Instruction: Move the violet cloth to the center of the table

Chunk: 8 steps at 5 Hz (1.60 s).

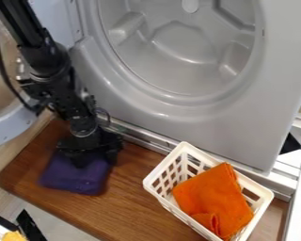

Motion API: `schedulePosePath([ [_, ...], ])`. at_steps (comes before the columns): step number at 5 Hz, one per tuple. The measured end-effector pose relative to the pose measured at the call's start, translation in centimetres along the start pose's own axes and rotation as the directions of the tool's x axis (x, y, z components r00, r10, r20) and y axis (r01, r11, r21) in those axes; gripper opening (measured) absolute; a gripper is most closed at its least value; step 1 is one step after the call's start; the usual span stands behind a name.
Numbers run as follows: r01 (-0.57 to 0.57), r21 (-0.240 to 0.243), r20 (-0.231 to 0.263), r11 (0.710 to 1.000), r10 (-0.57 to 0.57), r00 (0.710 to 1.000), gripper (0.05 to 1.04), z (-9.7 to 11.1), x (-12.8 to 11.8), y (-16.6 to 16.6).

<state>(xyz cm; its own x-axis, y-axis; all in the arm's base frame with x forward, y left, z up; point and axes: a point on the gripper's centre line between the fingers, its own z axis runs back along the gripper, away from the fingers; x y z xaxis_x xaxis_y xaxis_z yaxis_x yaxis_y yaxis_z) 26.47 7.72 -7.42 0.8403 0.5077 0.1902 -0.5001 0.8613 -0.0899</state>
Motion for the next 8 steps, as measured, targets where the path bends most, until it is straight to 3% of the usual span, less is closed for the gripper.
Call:
schedulePosePath([
  [4, 0.196, -0.098, -0.02, 0.976, -0.199, 0.98, 1.001, 0.2, -3.4, -6.8],
  [6, 0.257, -0.108, -0.026, 0.96, -0.261, 0.965, 1.001, 0.4, -4.4, -7.9],
  [8, 0.228, -0.088, -0.051, 0.97, -0.233, 0.971, 1.0, 1.0, -4.7, -6.6],
])
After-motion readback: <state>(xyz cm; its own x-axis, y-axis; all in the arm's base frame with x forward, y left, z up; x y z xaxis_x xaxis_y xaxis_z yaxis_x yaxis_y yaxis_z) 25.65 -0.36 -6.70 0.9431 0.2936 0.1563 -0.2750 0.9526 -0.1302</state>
